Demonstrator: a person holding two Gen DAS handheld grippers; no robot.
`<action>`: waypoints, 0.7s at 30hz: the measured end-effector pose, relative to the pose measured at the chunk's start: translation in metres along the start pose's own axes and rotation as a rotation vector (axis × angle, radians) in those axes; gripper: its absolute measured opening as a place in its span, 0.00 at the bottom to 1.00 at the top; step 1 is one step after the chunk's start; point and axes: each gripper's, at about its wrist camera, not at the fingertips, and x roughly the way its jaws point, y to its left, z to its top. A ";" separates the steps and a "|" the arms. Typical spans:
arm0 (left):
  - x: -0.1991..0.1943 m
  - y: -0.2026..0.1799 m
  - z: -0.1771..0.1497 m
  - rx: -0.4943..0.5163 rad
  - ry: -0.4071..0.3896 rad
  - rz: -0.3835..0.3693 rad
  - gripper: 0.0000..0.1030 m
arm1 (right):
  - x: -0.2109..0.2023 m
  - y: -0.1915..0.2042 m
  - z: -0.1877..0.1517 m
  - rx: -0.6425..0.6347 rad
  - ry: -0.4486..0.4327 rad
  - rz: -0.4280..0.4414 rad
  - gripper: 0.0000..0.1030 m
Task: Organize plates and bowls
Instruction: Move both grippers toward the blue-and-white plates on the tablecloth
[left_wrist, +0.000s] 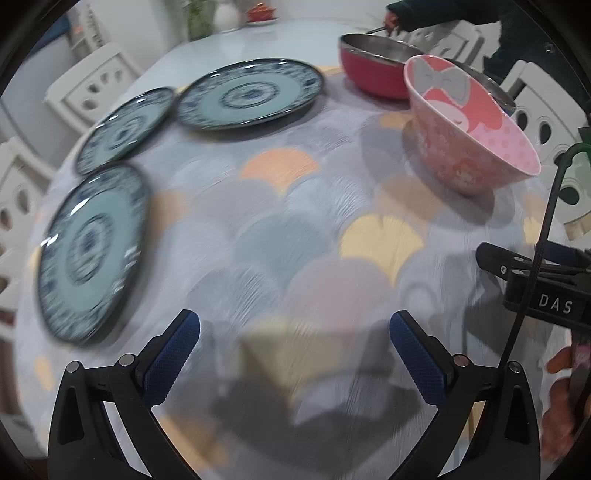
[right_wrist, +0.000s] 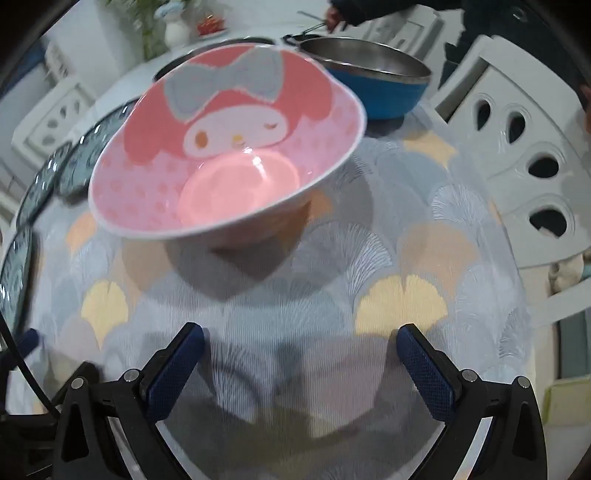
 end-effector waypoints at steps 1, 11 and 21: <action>-0.010 0.003 -0.003 -0.009 0.001 0.009 1.00 | -0.001 -0.001 -0.002 -0.023 0.051 0.027 1.00; -0.082 0.047 -0.020 -0.161 -0.074 0.078 1.00 | -0.038 0.032 -0.063 -0.166 0.204 0.156 1.00; -0.131 0.087 0.004 -0.236 -0.240 0.099 1.00 | -0.146 0.057 -0.073 -0.171 -0.203 0.228 1.00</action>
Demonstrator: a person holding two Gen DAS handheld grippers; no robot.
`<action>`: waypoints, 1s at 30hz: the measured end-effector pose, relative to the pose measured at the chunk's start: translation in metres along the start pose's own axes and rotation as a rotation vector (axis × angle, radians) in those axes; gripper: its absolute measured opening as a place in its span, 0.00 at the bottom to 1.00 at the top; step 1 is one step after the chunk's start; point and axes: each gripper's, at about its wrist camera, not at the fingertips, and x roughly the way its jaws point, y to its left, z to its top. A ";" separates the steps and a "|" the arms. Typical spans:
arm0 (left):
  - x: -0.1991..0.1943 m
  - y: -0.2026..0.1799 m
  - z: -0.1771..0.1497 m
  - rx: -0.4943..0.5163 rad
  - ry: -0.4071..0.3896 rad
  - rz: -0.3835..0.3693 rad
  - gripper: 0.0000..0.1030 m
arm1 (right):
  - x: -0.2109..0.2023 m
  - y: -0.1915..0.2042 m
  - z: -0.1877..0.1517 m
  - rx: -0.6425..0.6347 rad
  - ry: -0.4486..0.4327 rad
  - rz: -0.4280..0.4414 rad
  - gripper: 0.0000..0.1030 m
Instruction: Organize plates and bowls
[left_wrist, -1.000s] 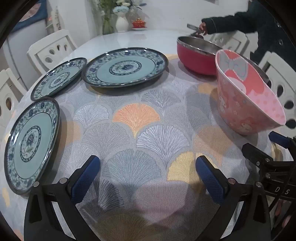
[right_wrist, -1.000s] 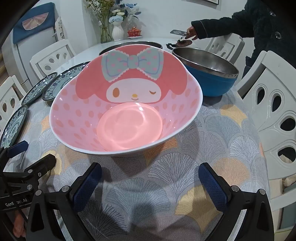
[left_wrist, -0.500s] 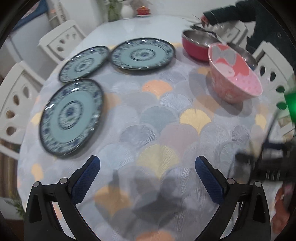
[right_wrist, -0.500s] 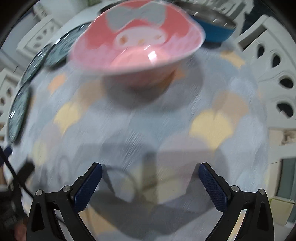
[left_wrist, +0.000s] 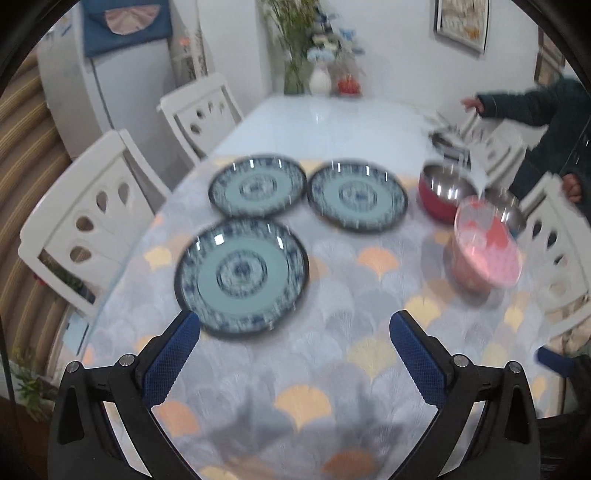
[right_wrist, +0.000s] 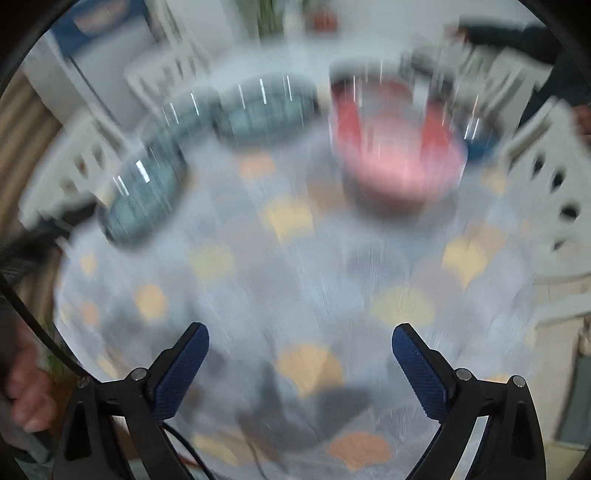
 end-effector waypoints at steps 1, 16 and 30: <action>-0.002 0.003 0.006 0.001 -0.021 -0.013 1.00 | -0.010 0.010 0.008 0.011 -0.069 0.008 1.00; 0.044 0.020 0.032 0.106 0.012 -0.195 0.99 | 0.067 0.042 0.032 0.184 0.077 -0.125 1.00; 0.058 0.065 0.059 0.243 -0.038 -0.097 0.99 | 0.077 0.075 0.081 0.083 0.086 -0.224 1.00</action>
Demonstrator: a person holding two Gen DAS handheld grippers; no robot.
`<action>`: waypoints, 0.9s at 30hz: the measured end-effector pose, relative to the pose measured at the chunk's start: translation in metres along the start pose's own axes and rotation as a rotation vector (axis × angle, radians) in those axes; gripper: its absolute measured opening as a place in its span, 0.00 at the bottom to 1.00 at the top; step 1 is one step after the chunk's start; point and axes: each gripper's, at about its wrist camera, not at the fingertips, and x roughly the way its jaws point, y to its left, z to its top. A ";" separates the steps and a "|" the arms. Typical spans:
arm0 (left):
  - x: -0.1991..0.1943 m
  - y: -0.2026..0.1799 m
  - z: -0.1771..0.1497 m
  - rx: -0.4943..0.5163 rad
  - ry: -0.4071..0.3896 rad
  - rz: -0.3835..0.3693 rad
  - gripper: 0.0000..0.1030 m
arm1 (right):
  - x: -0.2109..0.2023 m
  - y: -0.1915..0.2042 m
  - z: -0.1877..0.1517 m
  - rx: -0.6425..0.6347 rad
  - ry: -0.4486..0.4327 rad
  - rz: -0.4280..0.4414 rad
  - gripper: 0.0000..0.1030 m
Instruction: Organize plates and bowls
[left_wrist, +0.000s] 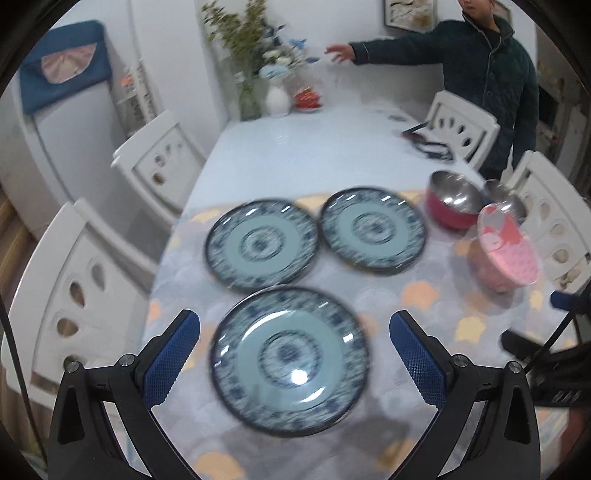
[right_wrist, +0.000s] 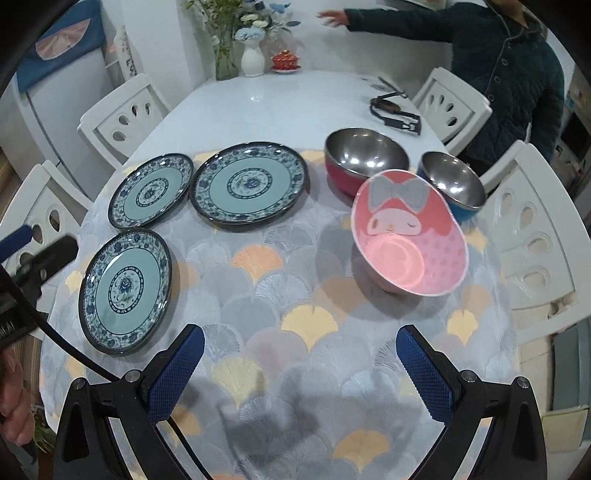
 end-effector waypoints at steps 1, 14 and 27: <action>0.002 0.009 -0.006 -0.016 0.013 0.006 0.99 | 0.004 0.004 0.001 -0.019 0.016 0.013 1.00; 0.039 0.091 -0.045 -0.239 0.146 0.035 0.99 | 0.057 0.081 0.033 -0.209 0.129 0.162 1.00; 0.101 0.114 -0.065 -0.401 0.287 -0.055 0.87 | 0.125 0.113 0.054 -0.214 0.233 0.240 0.83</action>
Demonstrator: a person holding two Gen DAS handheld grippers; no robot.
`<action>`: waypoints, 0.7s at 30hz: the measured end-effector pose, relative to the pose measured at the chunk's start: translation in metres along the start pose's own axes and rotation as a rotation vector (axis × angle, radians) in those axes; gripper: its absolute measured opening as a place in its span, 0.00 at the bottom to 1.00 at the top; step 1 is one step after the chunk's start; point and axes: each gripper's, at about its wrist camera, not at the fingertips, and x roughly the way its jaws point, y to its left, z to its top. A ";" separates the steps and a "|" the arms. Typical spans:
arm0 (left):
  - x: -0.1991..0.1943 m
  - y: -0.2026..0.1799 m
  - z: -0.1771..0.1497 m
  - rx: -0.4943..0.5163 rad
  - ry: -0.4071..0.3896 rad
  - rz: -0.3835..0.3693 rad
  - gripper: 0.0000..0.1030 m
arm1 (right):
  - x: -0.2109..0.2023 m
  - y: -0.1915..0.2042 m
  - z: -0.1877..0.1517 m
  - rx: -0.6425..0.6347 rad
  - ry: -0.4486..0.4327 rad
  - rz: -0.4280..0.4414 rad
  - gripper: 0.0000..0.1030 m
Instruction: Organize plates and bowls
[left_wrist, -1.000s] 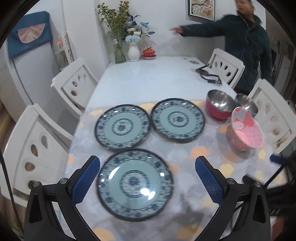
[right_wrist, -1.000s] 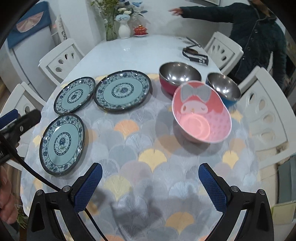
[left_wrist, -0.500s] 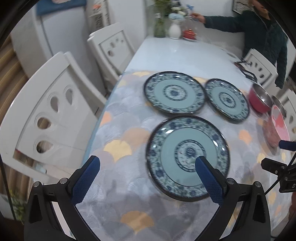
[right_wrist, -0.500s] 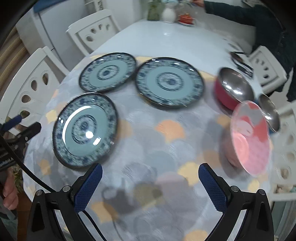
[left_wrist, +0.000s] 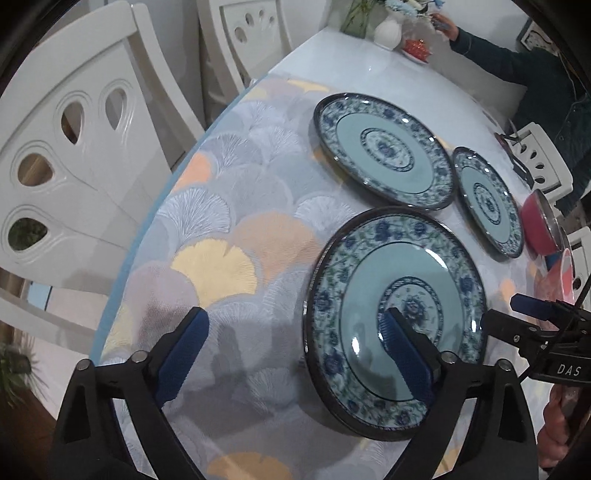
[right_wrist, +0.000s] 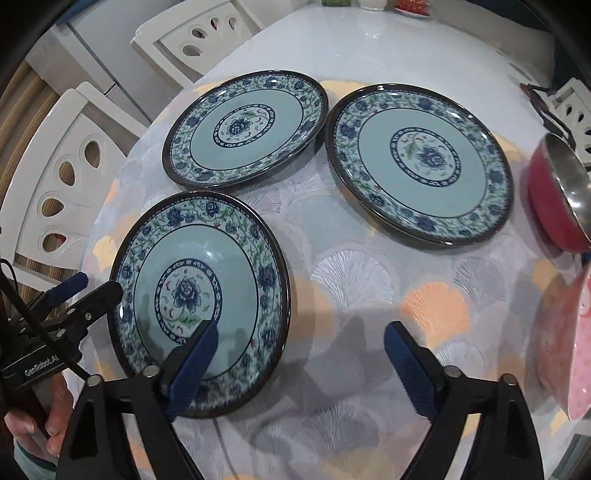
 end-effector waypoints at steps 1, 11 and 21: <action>0.002 0.001 0.000 0.001 0.007 0.000 0.84 | 0.003 0.000 0.001 -0.003 0.003 -0.003 0.81; 0.009 -0.004 -0.004 0.056 0.019 0.005 0.49 | 0.018 0.004 0.000 -0.015 0.000 0.018 0.51; 0.010 -0.019 -0.007 0.088 0.026 -0.054 0.30 | 0.019 0.036 -0.009 -0.093 -0.005 0.022 0.32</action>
